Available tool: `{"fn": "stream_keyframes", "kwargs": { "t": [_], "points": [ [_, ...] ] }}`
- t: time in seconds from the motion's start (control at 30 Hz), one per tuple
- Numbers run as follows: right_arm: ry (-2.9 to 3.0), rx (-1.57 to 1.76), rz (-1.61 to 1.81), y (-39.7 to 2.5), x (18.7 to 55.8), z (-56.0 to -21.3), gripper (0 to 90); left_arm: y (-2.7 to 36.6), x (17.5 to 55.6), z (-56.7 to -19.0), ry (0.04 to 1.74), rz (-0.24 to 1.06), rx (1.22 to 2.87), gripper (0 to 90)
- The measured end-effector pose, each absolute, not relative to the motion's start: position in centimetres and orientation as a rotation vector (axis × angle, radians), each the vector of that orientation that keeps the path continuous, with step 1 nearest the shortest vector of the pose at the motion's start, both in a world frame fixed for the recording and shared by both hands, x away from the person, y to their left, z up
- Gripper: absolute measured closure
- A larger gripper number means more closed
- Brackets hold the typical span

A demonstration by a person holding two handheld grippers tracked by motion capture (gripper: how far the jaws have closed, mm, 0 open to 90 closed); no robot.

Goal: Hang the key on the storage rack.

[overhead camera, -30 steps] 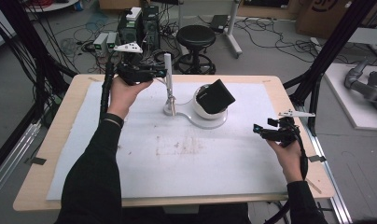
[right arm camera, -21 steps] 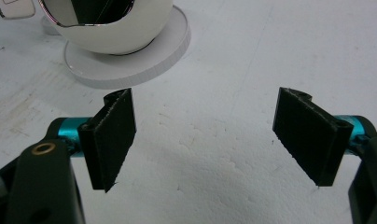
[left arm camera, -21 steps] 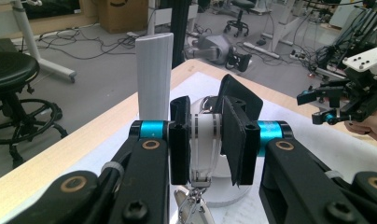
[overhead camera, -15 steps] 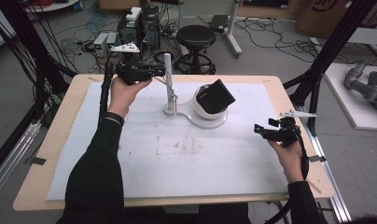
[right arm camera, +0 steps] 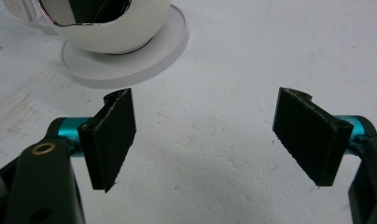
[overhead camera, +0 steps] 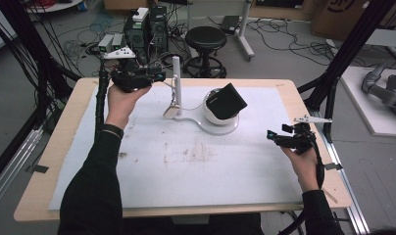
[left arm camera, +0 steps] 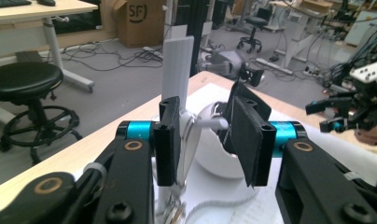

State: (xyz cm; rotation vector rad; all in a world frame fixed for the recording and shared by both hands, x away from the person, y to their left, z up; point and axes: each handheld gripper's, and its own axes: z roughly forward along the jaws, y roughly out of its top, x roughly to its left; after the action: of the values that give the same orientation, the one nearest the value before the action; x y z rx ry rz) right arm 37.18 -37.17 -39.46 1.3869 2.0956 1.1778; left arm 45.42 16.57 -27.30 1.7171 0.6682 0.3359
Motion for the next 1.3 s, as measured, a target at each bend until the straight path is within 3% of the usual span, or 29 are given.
{"fn": "stream_keyframes", "kwargs": {
  "t": [0.43,0.53,1.3],
  "points": [
    [2.110,1.370,1.163,-37.0,37.5,-39.6,21.7,17.7,41.4,-29.2,0.716,0.334,1.814,48.4],
    [2.121,1.367,1.161,-37.0,37.6,-39.7,21.7,17.6,40.5,-29.1,0.685,0.389,1.787,48.5],
    [2.130,1.325,1.145,-36.2,37.1,-38.4,21.6,17.8,37.3,-27.9,0.711,0.446,1.779,42.7]
  ]
}}
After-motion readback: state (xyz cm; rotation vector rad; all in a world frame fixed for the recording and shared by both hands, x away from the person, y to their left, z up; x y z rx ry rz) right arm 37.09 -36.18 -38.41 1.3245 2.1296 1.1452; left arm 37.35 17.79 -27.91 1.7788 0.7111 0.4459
